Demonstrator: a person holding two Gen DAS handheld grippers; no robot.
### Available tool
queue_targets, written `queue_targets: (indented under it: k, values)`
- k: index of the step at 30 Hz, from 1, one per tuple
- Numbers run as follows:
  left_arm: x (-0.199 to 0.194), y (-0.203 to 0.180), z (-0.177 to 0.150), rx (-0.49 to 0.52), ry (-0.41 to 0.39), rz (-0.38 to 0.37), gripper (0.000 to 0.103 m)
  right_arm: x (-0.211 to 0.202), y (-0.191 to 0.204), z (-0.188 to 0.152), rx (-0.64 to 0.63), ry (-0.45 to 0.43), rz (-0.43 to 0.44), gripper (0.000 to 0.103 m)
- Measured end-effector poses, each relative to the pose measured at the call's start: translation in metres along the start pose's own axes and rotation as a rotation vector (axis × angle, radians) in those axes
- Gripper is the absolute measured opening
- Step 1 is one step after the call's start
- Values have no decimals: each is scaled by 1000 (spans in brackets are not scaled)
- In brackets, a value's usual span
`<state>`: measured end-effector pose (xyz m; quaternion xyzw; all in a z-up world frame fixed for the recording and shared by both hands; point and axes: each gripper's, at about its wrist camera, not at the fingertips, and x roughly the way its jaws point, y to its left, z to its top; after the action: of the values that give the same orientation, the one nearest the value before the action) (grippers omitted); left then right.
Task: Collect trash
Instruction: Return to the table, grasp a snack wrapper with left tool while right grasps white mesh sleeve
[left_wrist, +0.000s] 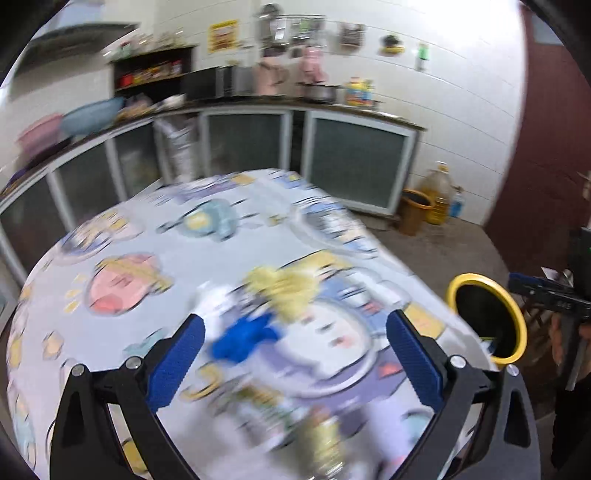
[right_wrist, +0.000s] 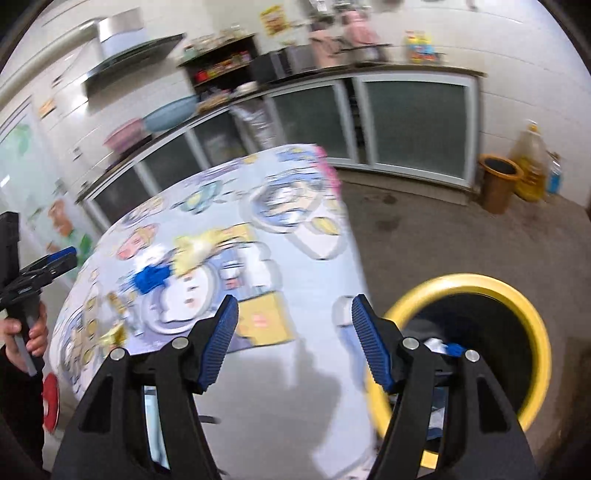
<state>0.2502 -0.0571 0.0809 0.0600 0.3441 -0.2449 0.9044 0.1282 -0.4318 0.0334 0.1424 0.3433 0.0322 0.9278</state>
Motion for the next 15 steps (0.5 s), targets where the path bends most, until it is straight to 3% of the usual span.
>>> queue_targets:
  k: [9,15]
  values:
    - [-18,53,-59,-127,46,56,95,35,103,-32,-135,164,197,62]
    - [4,49,-77,-112,102,54,95,43,149,-74,-201,281,245,63]
